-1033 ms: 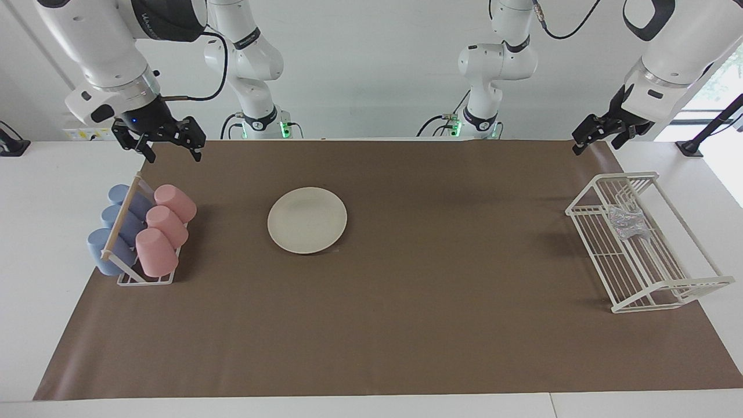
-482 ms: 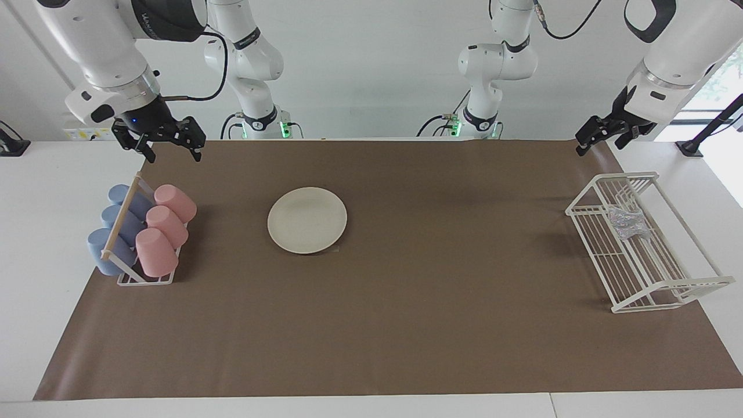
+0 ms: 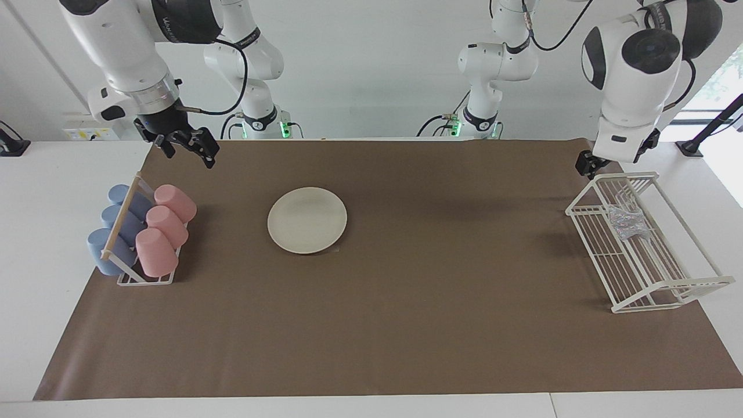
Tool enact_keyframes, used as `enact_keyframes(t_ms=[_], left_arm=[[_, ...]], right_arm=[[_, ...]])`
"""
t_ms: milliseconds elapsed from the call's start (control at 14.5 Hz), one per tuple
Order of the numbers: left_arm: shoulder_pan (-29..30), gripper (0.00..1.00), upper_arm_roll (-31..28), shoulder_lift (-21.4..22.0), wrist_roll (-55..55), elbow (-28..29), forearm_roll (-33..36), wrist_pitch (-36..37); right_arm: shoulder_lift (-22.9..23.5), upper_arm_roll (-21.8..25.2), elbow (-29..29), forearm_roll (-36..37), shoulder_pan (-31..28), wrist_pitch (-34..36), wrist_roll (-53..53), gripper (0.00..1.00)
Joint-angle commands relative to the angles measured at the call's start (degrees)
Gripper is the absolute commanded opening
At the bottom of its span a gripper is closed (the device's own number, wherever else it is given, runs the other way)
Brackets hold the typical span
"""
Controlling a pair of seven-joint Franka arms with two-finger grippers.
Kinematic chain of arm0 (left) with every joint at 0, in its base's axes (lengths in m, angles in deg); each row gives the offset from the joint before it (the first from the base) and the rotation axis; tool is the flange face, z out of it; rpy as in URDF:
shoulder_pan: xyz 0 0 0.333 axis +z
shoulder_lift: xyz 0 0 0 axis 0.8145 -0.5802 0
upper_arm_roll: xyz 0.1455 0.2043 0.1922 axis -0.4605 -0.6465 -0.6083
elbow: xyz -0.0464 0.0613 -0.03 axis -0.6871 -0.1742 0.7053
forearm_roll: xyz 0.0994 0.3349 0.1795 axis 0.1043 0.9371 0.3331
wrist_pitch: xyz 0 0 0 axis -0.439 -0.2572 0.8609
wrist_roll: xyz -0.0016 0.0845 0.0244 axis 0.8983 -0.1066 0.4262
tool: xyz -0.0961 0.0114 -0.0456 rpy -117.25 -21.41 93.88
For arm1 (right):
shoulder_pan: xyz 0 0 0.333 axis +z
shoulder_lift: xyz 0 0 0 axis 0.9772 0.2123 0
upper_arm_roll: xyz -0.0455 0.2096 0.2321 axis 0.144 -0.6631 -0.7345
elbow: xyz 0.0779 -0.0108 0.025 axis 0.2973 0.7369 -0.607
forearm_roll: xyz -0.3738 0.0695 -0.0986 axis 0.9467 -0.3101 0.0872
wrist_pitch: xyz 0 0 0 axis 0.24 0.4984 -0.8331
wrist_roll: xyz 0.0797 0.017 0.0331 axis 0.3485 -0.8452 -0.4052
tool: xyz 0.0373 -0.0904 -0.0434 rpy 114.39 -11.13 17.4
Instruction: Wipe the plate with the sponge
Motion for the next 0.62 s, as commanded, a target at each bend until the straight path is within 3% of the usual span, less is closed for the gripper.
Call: enact_keyframes(t_ms=[0, 276, 413, 551], left_arm=[[-1.6, 1.0, -0.6, -7.0, 6.5, -0.3, 6.4, -3.7], [-1.6, 1.0, -0.6, -15.4, 6.5, -2.4, 14.8, -5.8], [-2.0, 1.0, -0.5, -17.8, 6.4, -2.6, 20.0, -5.9], [-1.9, 1.0, -0.5, -18.0, 6.0, -2.7, 20.7, -6.0]], right_arm=[[-1.4, -0.3, 1.7, -0.3, 0.9, -0.5, 10.2, 1.0], [-2.0, -0.3, 2.0, -2.2, 3.7, 1.0, 13.3, 1.0], [-2.4, -0.3, 3.0, -2.2, 6.5, -0.1, 23.8, 1.0], [-2.2, -0.4, 2.6, -2.3, 9.2, -1.3, 36.3, 1.0]])
